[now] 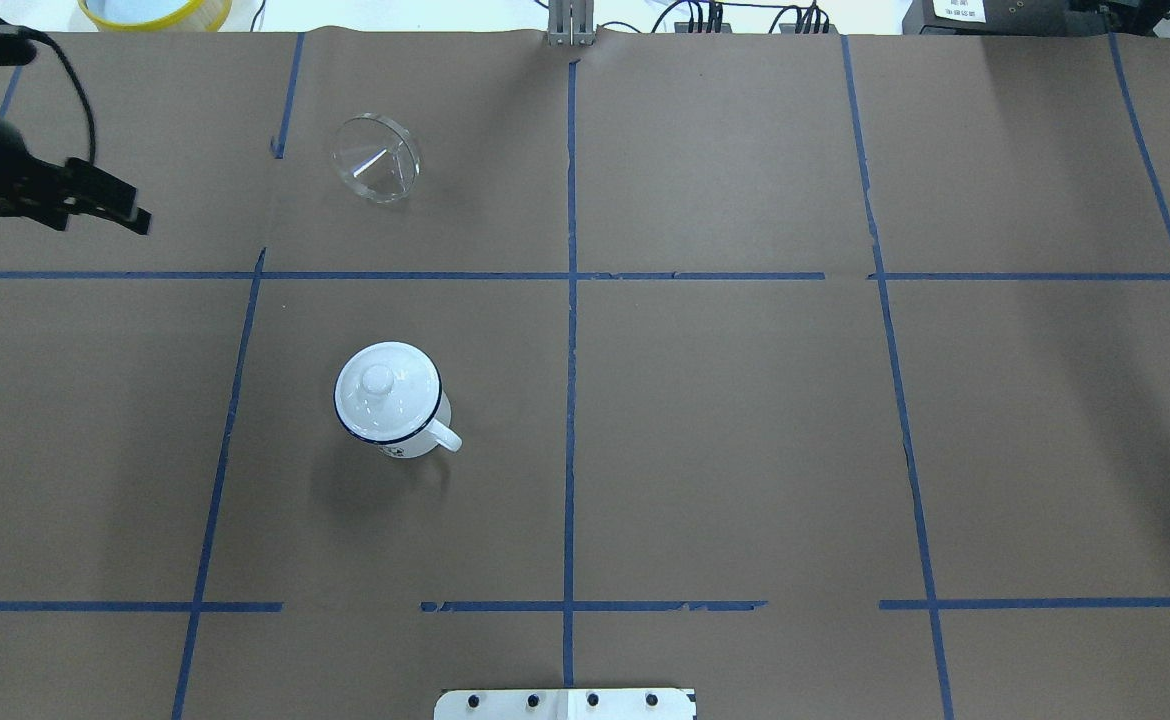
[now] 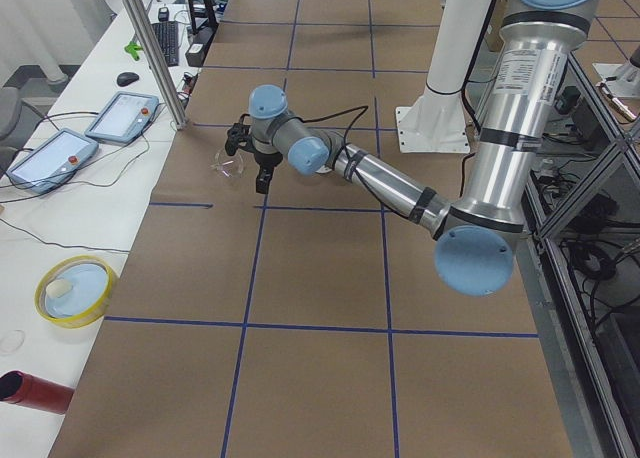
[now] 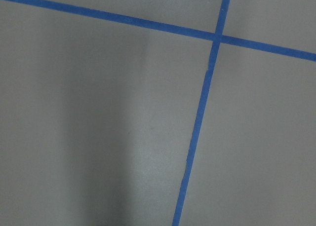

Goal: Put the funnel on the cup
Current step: 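Reach the left gripper toward the white lid on the mug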

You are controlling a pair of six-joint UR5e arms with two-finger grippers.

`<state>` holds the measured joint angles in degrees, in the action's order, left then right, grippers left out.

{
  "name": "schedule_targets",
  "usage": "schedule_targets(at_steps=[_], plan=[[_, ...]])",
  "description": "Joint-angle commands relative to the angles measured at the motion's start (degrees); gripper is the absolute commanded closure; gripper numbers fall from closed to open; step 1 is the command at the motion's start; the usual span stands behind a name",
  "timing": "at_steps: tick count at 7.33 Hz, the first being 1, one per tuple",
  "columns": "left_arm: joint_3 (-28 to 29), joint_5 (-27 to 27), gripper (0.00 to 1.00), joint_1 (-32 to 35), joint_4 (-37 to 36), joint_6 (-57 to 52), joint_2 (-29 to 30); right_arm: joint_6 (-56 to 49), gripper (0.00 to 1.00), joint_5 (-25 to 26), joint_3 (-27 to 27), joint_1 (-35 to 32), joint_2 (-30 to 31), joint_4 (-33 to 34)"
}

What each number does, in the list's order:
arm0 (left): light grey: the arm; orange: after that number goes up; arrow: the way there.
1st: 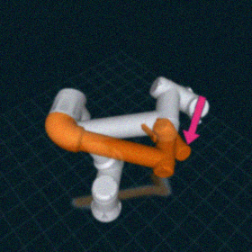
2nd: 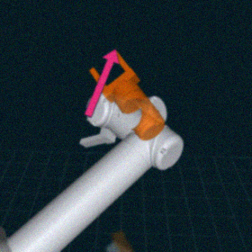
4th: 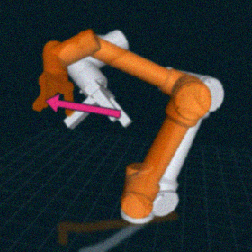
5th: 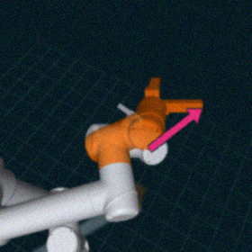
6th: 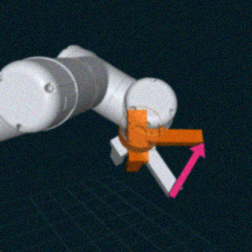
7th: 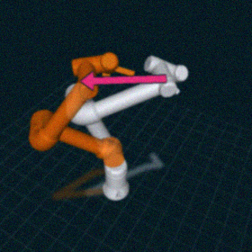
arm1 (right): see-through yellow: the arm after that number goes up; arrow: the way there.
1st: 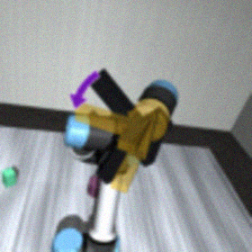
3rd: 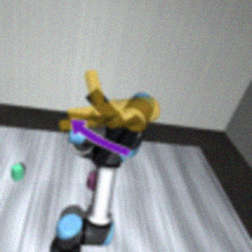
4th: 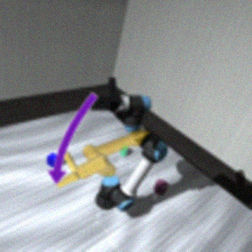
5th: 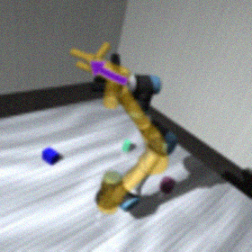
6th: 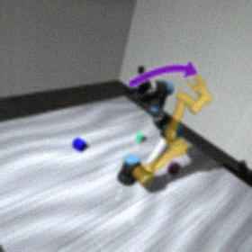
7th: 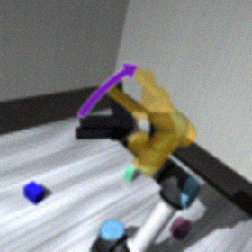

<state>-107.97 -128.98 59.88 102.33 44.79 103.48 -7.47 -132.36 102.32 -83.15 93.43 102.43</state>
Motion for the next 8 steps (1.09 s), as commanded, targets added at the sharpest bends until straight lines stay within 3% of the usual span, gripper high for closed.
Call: schedule_targets(at_steps=[1,2,4,8], plan=[[-3.9,11.1,0.0,-14.1,-0.3,21.9,4.0,0.0,0.0,0.0,0.0,0.0,0.0,0.0],[-4.4,16.8,0.0,-18.6,-2.6,26.9,6.4,0.0,0.0,0.0,0.0,0.0,0.0,0.0],[-4.4,20.5,0.0,-24.1,-11.9,31.8,12.1,0.0,0.0,0.0,0.1,0.0,0.0,0.0],[-3.9,23.5,0.0,-27.9,-12.2,32.8,12.4,0.0,0.0,0.0,0.1,0.0,0.0,0.0]])
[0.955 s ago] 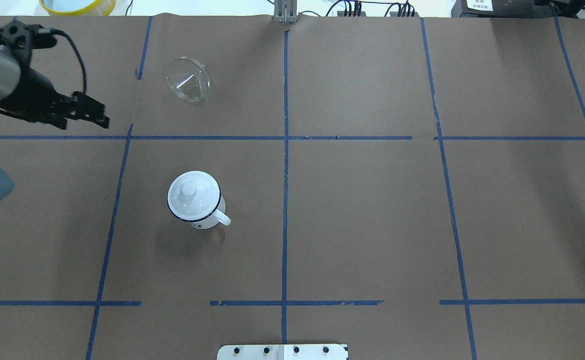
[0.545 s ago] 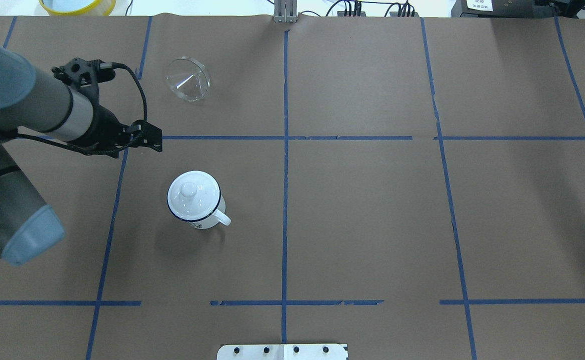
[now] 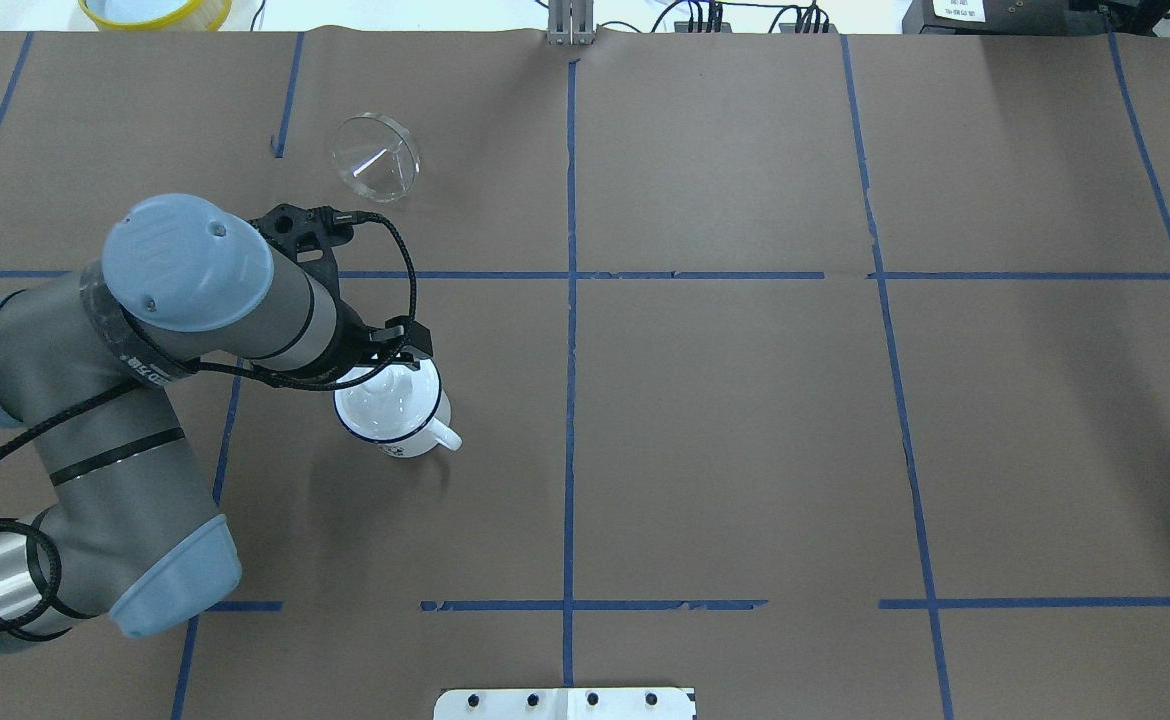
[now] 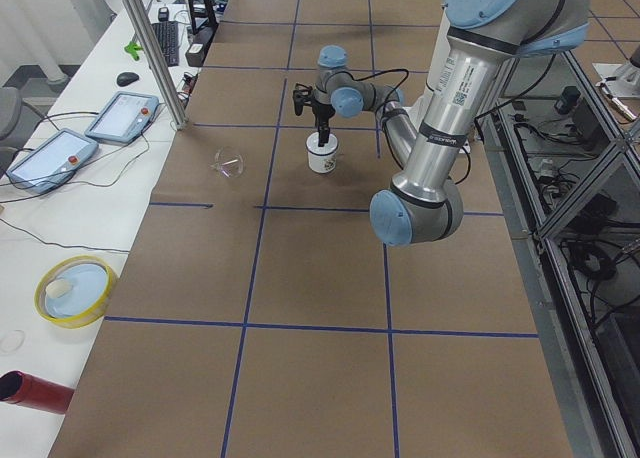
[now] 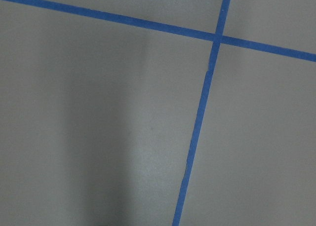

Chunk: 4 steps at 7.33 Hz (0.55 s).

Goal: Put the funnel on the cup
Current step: 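Lower the left gripper and close it on the lid's knob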

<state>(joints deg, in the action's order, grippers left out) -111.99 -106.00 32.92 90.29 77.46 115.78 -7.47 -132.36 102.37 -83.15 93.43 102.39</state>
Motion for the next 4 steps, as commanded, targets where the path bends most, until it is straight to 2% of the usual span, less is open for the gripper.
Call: schedule_targets(at_steps=[1,4], plan=[[0.1,0.5,0.03,-1.0,-0.1,0.1,0.1,0.0,0.0,0.0,0.0,0.0,0.0,0.0],[-0.4,0.6,0.06,-1.0,-2.4,-0.3,0.3,0.0,0.0,0.0,0.0,0.0,0.0,0.0]])
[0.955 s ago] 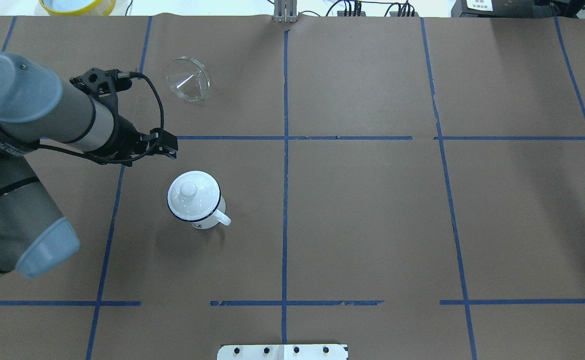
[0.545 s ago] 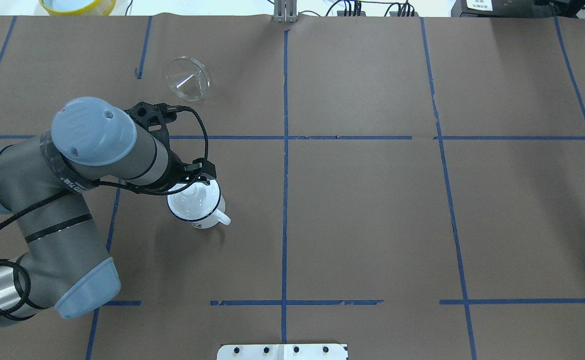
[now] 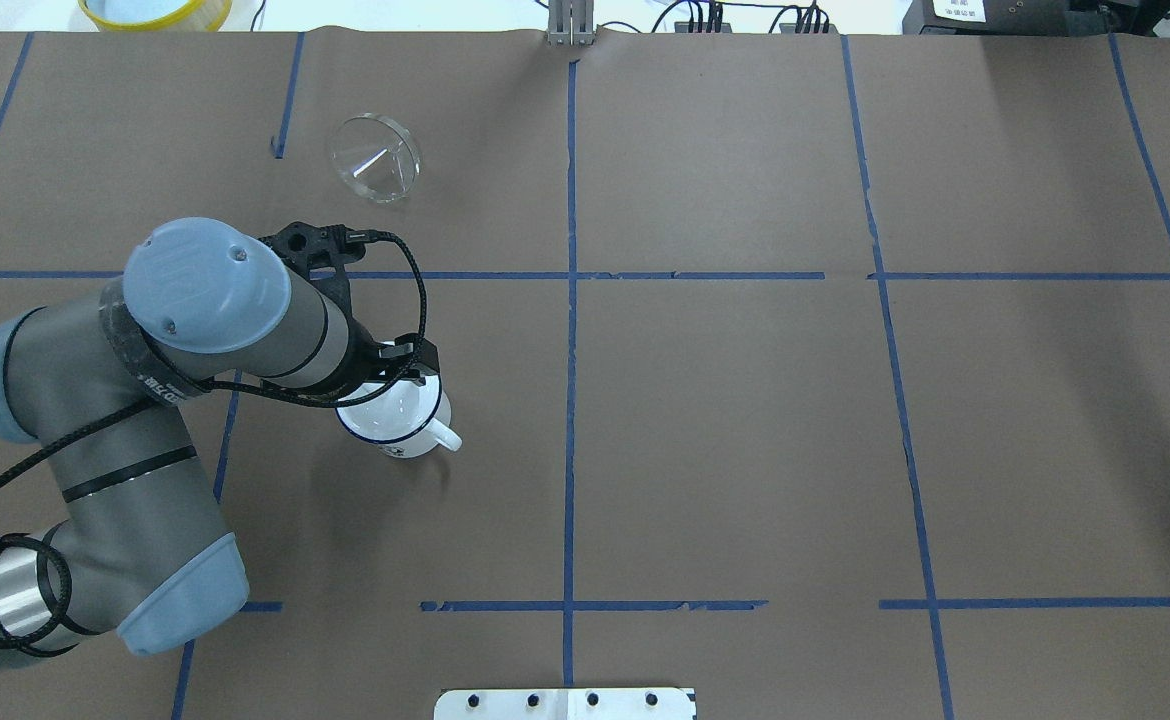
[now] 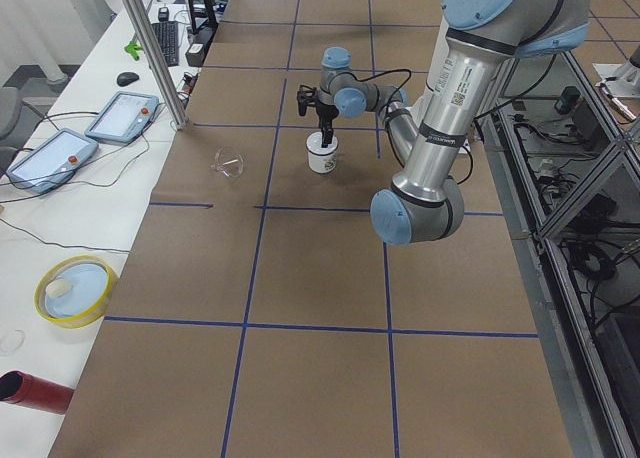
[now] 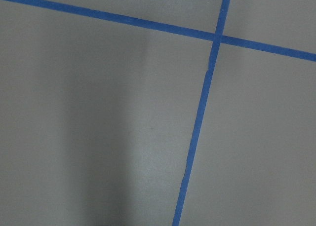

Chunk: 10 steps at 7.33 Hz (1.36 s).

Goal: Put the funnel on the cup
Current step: 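Lower the left gripper and close it on the lid's knob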

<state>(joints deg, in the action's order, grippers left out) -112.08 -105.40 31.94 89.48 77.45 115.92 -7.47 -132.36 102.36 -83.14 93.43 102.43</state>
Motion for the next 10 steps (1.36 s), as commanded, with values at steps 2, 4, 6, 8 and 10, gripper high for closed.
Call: schedule_targets(at_steps=[2,4,6,8,10], plan=[[-0.4,0.1,0.07,0.0,-2.3,-0.5,0.6,0.0,0.0,0.0,0.0,0.0,0.0,0.0],[-0.4,0.1,0.07,0.0,-2.3,-0.5,1.4,0.0,0.0,0.0,-0.1,0.0,0.0,0.0],[-0.3,0.1,0.11,0.0,-2.3,-0.5,1.6,0.0,0.0,0.0,0.0,0.0,0.0,0.0],[-0.3,0.1,0.23,0.0,-2.3,-0.6,1.4,0.0,0.0,0.0,0.0,0.0,0.0,0.0],[-0.5,0.1,0.95,0.0,-2.4,-0.7,1.3,0.0,0.0,0.0,0.0,0.0,0.0,0.0]])
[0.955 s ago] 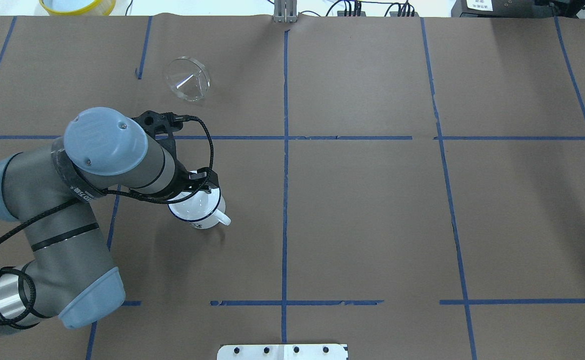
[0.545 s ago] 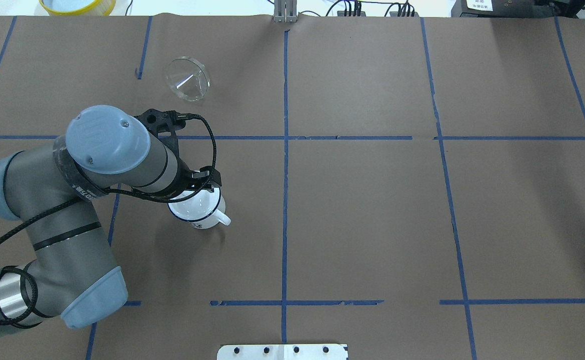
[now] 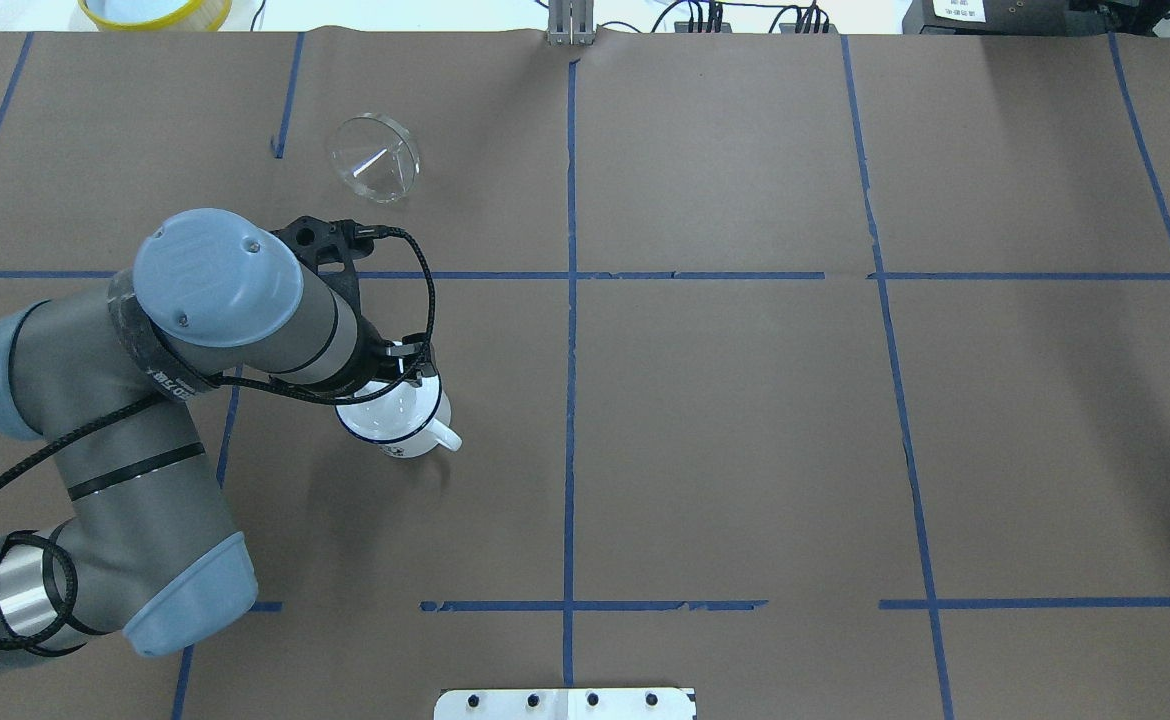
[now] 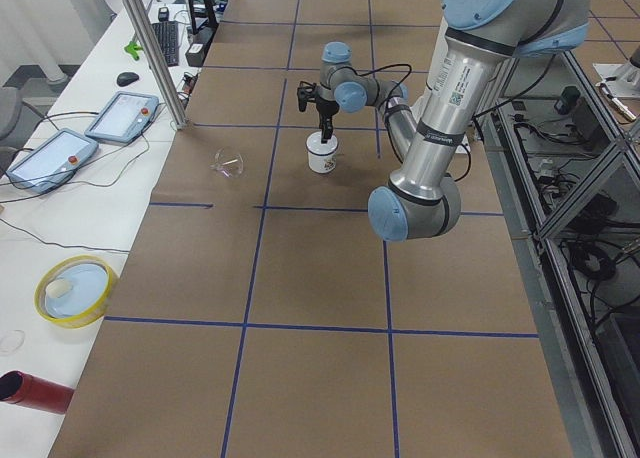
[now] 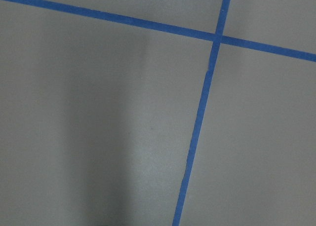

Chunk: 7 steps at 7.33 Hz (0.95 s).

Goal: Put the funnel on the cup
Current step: 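Lift the white lid off the mug with the left gripper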

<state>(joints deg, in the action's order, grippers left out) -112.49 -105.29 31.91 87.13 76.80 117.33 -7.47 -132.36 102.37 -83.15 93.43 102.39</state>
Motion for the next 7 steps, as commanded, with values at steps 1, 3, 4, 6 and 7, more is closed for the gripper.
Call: schedule_targets(at_steps=[1,3,4,6,7], plan=[[-0.6,-0.1,1.0,0.0,-0.7,-0.9,-0.1,0.0,0.0,0.0,0.0,0.0,0.0,0.0],[-5.2,-0.1,1.0,0.4,-5.9,-4.5,-0.1,0.0,0.0,0.0,0.0,0.0,0.0,0.0],[-6.2,-0.1,1.0,1.0,-6.1,-4.6,-0.2,0.0,0.0,0.0,-0.1,0.0,0.0,0.0],[-11.2,-0.3,1.0,3.8,-6.2,-13.2,-2.1,0.0,0.0,0.0,0.0,0.0,0.0,0.0],[-15.2,-0.5,1.0,4.0,-4.9,-16.7,-9.1,0.0,0.0,0.0,-0.1,0.0,0.0,0.0]])
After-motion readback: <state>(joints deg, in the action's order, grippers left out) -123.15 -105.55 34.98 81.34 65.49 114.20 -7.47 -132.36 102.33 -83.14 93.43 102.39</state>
